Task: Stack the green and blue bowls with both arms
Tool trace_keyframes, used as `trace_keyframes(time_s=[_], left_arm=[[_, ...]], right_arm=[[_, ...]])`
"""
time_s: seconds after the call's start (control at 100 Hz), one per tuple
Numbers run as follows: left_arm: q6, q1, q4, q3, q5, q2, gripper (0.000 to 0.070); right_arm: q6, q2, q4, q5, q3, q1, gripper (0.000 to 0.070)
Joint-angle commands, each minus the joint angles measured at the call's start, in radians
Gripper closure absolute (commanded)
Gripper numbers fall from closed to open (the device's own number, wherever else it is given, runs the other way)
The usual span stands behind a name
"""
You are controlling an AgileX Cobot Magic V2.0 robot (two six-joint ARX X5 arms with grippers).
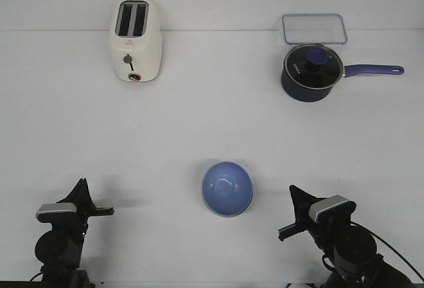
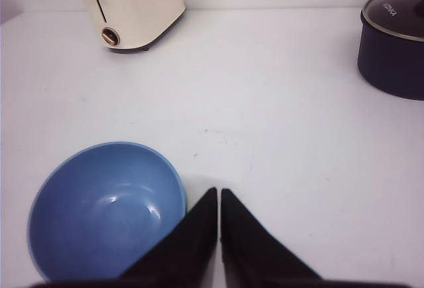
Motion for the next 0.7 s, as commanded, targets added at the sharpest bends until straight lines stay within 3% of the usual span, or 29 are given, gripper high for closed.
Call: trace_keyframes(time_s=[0.0,0.31,0.37,0.42,0.53,0.69], left_arm=[[0.007,0.0,0.011,-0.02,0.002,-0.001,0.0685],[0.007,0.0,0.011,-0.02,0.002,-0.001,0.0685],[0.007,0.0,0.011,-0.02,0.002,-0.001,0.0685],[0.007,0.0,0.011,-0.02,0.002,-0.002,0.0685],[0.007,0.0,0.011,-0.02,0.002,-0.002,0.0685],[0.007,0.0,0.011,-0.02,0.002,-0.001,0.0685]], right_arm=[[0.008,0.0,0.01,0.0,0.001,0.008,0.069],[0.005,-0.001,0.009,0.0,0.001,0.008,0.069],[-0.023,-0.011,0.007,0.001,0.001,0.006,0.069],[-0.113,-0.022,0.01,0.026,0.001,-0.02,0.069],[-0.201,-0.041,0.049,-0.014,-0.031,-0.189,0.069],[-0.304,-0.142,0.213,-0.239,-0.201,-0.563,0.069]])
